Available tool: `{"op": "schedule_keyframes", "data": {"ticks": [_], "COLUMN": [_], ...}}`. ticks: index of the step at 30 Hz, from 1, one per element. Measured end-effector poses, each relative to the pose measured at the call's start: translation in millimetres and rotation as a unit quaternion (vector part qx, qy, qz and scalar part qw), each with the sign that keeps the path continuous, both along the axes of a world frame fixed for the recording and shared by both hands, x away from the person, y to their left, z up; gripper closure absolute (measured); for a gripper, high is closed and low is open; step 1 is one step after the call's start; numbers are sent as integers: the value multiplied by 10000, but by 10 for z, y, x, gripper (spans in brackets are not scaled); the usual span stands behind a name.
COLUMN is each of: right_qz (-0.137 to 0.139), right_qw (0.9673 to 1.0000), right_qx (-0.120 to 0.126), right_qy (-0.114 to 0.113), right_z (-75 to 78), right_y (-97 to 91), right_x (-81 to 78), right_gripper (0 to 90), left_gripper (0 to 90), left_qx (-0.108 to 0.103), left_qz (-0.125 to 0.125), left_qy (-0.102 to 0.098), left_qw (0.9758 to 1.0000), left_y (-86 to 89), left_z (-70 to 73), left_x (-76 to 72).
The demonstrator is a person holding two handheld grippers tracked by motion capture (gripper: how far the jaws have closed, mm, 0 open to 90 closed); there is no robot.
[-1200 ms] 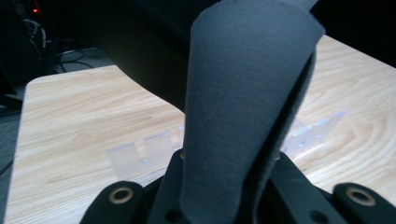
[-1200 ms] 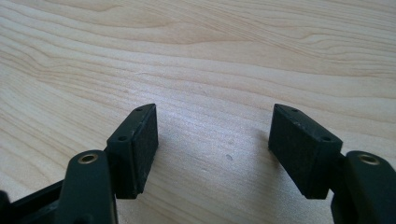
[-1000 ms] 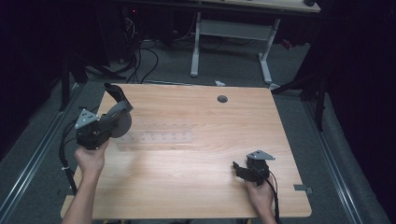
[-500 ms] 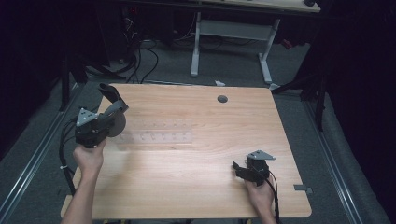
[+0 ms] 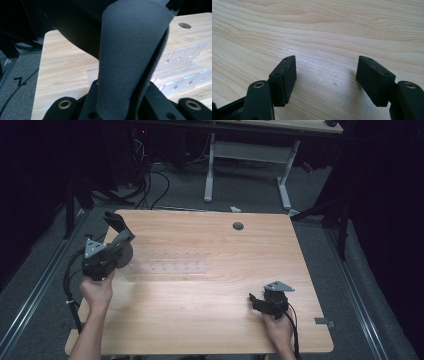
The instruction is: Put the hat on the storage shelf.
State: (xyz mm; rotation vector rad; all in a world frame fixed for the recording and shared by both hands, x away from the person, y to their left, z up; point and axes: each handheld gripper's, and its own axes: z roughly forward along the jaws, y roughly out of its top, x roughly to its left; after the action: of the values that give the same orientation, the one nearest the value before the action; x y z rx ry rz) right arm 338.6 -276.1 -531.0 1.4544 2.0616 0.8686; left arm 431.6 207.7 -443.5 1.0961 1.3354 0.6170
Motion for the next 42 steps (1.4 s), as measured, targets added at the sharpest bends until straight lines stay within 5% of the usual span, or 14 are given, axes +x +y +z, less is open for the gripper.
{"op": "schedule_keyframes", "data": {"ticks": [24, 35, 39, 42], "right_qz": [-3, 4, 12, 22], "right_qw": [10000, 10000, 10000, 10000], "right_qx": [7, 6, 12, 8], "right_qy": [7, 6, 9, 7], "right_z": [1, 0, 0, 0], "right_y": [2, 1, 0, 0], "right_x": [-1, 0, 0, 1], "right_gripper": [327, 326, 321, 318], "left_gripper": [840, 648, 413, 369], "left_qx": [-183, -279, -455, -588], "left_qz": [-6, -6, 88, 48], "left_qy": [307, 414, 460, 436], "left_qw": [9994, 9988, 9979, 9973], "left_y": [6, 70, 157, 193], "left_z": [-284, -275, -206, -171], "left_x": [67, 56, 45, -28]}}
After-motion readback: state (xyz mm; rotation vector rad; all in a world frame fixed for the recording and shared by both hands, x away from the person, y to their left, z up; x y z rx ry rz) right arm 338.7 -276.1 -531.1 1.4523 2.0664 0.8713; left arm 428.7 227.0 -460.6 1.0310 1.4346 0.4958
